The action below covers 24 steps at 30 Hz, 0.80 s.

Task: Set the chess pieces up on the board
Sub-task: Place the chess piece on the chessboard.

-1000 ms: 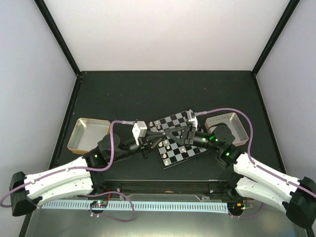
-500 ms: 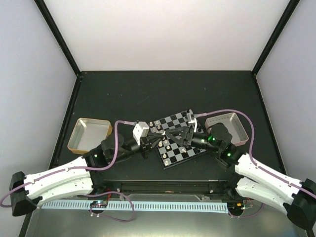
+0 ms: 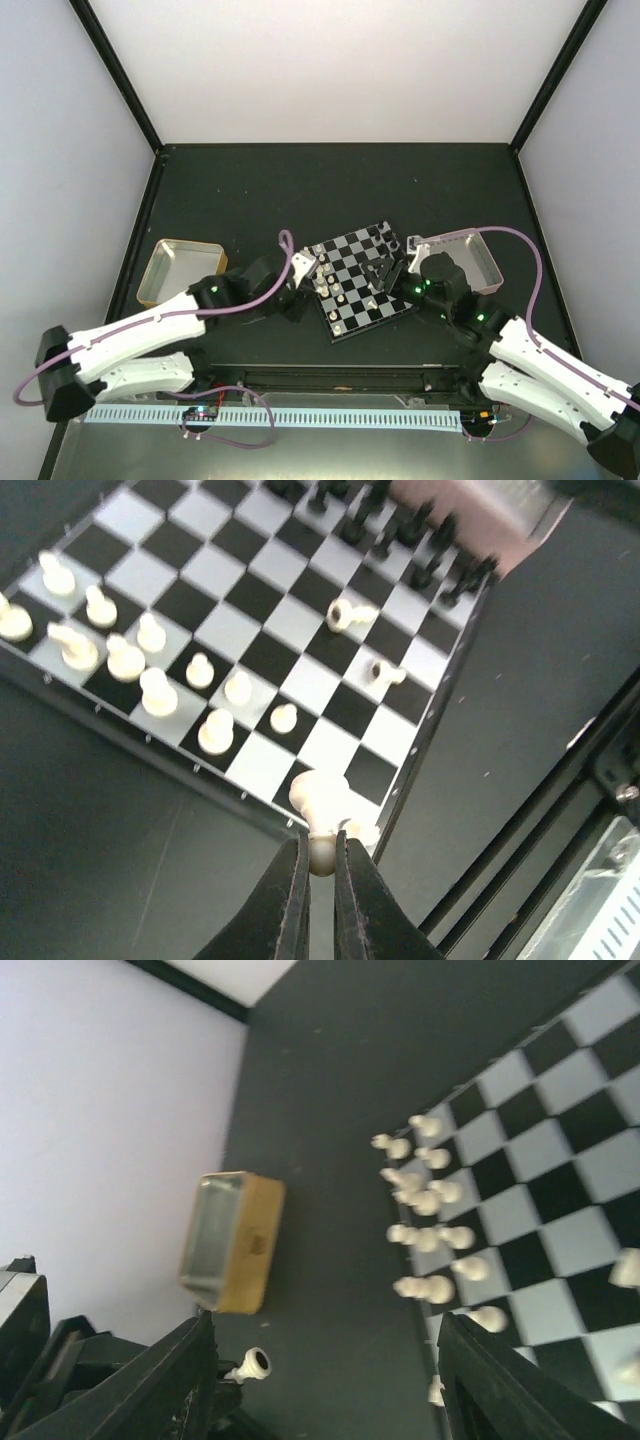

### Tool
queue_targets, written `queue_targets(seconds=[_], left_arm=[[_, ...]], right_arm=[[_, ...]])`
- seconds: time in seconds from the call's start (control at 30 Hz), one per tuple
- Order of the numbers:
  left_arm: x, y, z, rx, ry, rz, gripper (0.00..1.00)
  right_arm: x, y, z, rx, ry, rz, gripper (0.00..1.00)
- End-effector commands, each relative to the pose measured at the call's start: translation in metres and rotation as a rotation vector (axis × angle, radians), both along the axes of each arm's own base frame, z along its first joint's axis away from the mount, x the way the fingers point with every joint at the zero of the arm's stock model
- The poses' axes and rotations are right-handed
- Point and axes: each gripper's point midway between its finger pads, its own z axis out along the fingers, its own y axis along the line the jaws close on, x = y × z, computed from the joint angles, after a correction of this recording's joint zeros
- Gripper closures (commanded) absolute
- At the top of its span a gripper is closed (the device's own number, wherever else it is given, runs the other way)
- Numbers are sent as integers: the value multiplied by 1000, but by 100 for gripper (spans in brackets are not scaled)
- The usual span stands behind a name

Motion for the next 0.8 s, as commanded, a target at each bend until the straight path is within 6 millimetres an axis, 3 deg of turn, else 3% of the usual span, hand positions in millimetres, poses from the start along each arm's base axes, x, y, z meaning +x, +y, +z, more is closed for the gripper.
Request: queue_targets(seconds=[0.0,0.13,0.33,0.57,0.77], left_arm=[[-12,10,-41,209,222,-30,99],[-3,-1,-63,347,330,-60,98],[2,-37,-61,357,406,-149,98],[7,-59,-72,446,452,-187,98],[7,-72,-88,511,485,-205,98]], right_arm=[[11,-36,-16,-172,-24,-145,38],[14,-58,-23,-246,-38,-227,38],[14,-84,-28,-318,-57,-313,38],[11,-120,-27,-379,-82,-443,38],[8,-129,-29,-394,-101,-464,38]])
